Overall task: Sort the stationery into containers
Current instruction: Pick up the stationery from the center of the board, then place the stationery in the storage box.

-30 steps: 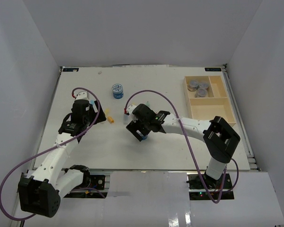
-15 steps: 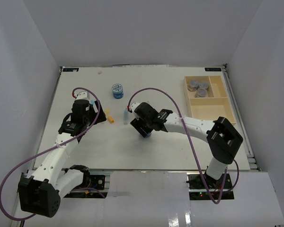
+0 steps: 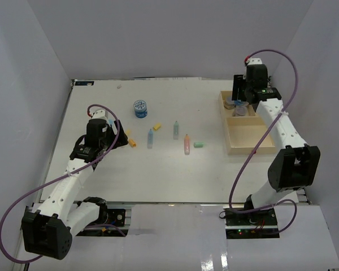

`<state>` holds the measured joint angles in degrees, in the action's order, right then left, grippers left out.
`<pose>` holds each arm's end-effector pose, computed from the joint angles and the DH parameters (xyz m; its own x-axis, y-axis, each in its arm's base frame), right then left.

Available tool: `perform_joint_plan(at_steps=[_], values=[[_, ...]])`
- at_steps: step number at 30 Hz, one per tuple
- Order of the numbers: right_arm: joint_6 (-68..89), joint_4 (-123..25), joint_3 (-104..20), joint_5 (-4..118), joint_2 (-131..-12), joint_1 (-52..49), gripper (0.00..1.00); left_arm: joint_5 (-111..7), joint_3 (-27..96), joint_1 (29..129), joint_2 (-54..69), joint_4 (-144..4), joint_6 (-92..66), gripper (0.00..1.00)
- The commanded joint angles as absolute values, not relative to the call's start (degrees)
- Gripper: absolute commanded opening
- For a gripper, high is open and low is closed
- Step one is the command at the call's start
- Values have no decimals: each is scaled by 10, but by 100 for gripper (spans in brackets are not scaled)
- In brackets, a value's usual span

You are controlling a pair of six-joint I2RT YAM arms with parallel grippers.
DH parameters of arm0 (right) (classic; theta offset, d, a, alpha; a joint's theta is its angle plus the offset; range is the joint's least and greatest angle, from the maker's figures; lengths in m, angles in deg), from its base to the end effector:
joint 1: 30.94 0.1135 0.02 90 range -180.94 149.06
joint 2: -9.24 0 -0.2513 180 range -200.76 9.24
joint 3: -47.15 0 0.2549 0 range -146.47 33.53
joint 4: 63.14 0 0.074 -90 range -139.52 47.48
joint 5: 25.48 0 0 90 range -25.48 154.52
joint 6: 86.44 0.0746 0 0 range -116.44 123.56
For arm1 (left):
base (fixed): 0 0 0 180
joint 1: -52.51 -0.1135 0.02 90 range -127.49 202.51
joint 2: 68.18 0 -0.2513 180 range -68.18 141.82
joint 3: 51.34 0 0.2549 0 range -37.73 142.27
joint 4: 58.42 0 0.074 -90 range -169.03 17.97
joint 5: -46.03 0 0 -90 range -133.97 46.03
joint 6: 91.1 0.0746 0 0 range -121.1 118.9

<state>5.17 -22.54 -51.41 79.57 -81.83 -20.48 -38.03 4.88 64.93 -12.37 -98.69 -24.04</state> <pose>0.3966 0.0535 0.3182 -0.5359 -0.0713 -0.8413 0.0536 0.9915 -0.1182 0.2433 -0.0457 0.2282 -0.6296 -0.2583 -0.7328 -0.1184 0.9640 -0.2381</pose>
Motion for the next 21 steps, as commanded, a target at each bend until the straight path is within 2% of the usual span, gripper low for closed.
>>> perform_joint_plan(at_steps=[1, 8, 21], values=[[83, -225, -580, 803, -859, -259, 49, -397, 48, 646, -135, -974, -236, 98], [116, -211, -719, 802, -967, -342, 48, -407, 47, 646, -136, -973, -236, 98], [128, -214, -799, 810, -1083, -375, 48, -405, 46, 646, -125, -973, -232, 98]])
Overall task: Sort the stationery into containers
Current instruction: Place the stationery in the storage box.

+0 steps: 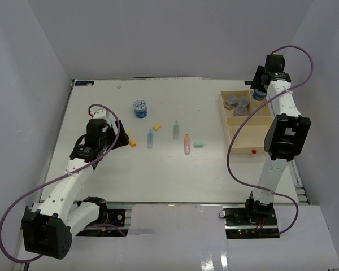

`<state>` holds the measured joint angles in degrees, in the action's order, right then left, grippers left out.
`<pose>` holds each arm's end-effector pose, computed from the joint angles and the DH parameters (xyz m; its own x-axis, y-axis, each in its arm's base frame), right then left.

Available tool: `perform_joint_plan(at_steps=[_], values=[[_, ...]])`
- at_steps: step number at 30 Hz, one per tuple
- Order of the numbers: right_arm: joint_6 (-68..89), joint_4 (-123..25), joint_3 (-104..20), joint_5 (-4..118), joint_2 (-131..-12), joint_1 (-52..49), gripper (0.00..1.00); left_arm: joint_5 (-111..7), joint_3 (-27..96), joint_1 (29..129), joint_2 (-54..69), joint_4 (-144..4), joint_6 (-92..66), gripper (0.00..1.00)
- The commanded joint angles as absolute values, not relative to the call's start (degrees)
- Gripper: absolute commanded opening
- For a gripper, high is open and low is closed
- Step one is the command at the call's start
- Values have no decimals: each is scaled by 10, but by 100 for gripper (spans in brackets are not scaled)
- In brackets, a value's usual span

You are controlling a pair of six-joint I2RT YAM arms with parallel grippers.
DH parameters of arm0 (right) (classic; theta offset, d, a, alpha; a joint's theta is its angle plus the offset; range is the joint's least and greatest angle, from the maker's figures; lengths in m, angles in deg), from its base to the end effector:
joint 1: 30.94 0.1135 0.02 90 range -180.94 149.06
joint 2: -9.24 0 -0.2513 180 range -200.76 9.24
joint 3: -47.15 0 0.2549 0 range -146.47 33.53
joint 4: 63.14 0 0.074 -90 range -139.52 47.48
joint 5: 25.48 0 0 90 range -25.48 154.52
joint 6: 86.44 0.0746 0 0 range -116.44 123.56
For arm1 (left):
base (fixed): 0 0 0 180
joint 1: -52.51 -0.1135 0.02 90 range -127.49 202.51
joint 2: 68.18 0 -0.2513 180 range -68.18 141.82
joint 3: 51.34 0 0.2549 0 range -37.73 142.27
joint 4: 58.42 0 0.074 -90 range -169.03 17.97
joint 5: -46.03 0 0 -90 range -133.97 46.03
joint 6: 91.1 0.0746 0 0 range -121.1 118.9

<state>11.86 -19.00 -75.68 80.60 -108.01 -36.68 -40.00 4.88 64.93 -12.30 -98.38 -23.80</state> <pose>0.4981 -0.0708 0.2709 -0.5687 0.1966 -0.7987 0.3979 0.9156 -0.0580 0.2436 -0.0484 0.2284 -0.6372 -0.2539 -0.7277 -0.0904 0.9623 -0.2565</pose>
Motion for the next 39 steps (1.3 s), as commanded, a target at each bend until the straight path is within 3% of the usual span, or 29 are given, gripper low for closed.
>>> perform_joint_plan(at_steps=[1, 19, 39], values=[[128, -215, -803, 809, -1087, -376, 48, -404, 46, 646, -124, -973, -232, 98], [132, -249, -808, 792, -1149, -381, 49, -397, 43, 645, -120, -973, -232, 98], [131, -287, -791, 764, -1185, -381, 80, -406, 43, 645, -113, -973, -232, 98]])
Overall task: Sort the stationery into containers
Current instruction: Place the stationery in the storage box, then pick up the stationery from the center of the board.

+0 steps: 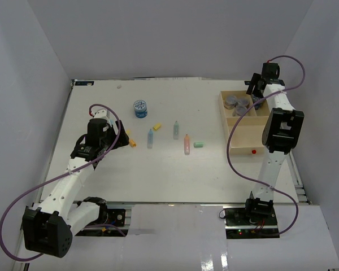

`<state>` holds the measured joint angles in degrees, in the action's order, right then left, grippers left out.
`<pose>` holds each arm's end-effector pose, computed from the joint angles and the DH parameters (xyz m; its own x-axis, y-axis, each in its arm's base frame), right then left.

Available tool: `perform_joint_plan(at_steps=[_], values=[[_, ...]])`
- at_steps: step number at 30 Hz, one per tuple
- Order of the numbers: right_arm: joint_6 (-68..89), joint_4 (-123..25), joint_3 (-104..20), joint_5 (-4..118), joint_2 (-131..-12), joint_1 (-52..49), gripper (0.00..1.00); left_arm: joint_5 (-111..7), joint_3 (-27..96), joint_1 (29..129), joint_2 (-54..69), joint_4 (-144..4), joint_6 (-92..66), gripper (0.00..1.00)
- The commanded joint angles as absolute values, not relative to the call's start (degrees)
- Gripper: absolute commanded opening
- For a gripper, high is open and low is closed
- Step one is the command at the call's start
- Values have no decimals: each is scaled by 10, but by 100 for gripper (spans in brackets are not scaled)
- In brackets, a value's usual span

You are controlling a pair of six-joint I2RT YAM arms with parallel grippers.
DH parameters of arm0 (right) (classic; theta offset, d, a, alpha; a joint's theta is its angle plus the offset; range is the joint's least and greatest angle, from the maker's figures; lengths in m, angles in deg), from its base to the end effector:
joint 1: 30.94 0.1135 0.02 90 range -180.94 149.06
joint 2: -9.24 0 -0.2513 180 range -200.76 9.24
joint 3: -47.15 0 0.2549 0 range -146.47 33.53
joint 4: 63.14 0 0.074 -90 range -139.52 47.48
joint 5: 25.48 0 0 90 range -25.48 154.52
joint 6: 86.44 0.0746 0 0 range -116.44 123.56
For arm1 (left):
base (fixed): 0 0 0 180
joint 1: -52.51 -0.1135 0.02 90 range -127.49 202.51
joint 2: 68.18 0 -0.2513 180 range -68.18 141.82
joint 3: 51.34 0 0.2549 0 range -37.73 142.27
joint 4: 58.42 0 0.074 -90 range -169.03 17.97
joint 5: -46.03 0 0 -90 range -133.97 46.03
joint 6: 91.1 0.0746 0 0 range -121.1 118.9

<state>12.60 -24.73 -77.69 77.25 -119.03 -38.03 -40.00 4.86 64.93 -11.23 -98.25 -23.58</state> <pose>0.5333 -0.0829 0.1976 -0.6092 0.2302 -0.7589 0.3838 0.9230 -0.0281 0.2458 -0.0488 0.2243 -0.6494 -0.2476 -0.7190 -0.0921 0.9642 -0.2488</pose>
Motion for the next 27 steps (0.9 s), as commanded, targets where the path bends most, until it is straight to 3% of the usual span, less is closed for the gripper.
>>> perform_joint_plan(at_steps=[1, 7, 14, 19, 27], values=[[130, -288, -791, 764, -1185, -381, 81, -407, 43, 645, -113, -973, -231, 98], [120, -290, -784, 751, -1167, -381, 87, -407, 44, 645, -110, -973, -231, 98], [106, -317, -709, 711, -1031, -370, 98, -427, 44, 645, -94, -962, -232, 98], [95, -339, -603, 667, -899, -359, 90, -455, 84, 645, -41, -959, -229, 98], [142, -420, -337, 578, -618, -355, 90, -419, 265, 645, 165, -954, -197, 98]])
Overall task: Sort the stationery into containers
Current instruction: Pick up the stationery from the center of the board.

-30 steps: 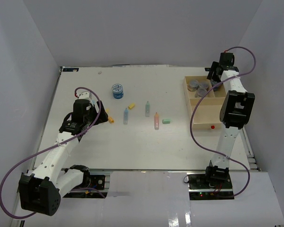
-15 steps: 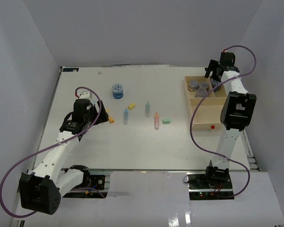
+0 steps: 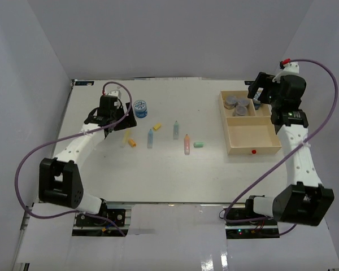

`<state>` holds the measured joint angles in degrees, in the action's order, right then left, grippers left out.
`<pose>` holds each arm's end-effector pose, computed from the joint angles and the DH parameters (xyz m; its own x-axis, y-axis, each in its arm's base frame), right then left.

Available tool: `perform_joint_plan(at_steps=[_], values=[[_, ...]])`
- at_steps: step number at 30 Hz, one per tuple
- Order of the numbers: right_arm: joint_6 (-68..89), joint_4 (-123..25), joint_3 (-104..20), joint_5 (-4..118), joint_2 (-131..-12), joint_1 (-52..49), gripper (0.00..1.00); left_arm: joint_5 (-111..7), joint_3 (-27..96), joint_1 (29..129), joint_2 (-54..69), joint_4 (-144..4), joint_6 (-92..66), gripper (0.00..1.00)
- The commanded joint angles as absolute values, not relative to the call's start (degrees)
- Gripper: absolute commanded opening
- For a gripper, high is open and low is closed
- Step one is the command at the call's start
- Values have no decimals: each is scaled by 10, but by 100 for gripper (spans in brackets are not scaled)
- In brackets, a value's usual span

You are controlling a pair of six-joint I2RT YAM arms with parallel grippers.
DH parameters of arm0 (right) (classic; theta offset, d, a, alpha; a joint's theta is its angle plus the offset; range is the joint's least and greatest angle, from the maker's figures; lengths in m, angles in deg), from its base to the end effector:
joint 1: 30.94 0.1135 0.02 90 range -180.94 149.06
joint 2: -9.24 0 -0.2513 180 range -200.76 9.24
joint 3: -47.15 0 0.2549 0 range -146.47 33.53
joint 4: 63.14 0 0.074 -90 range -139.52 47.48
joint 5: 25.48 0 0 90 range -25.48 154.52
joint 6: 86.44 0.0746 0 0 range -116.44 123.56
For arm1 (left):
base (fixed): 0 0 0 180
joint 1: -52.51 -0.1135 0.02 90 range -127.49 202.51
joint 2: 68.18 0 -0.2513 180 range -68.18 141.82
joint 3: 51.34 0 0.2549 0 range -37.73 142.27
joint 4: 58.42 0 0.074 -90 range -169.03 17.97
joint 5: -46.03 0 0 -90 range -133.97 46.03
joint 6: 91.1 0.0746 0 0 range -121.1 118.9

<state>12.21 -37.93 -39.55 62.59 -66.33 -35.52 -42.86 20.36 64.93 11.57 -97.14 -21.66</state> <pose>0.3507 -0.0256 0.3699 -0.2326 0.1694 -0.9577 0.0832 0.9846 0.1540 0.3220 -0.0694 0.2168 -0.7372 -0.1972 -0.6463 -0.0607 0.9719 -0.2273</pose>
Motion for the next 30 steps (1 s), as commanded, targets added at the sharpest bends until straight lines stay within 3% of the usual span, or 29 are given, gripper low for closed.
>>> perform_joint_plan(at_steps=[1, 9, 14, 30], values=[[146, -425, -317, 555, -578, -354, 90, -423, 312, 647, 186, -953, -193, 98], [160, -449, -157, 494, -403, -352, 90, -404, 491, 664, 376, -936, -161, 98], [171, -460, -114, 468, -376, -345, 90, -383, 574, 672, 456, -935, -145, 98], [159, -463, -94, 459, -381, -339, 90, -279, 584, 710, 543, -901, -119, 97]])
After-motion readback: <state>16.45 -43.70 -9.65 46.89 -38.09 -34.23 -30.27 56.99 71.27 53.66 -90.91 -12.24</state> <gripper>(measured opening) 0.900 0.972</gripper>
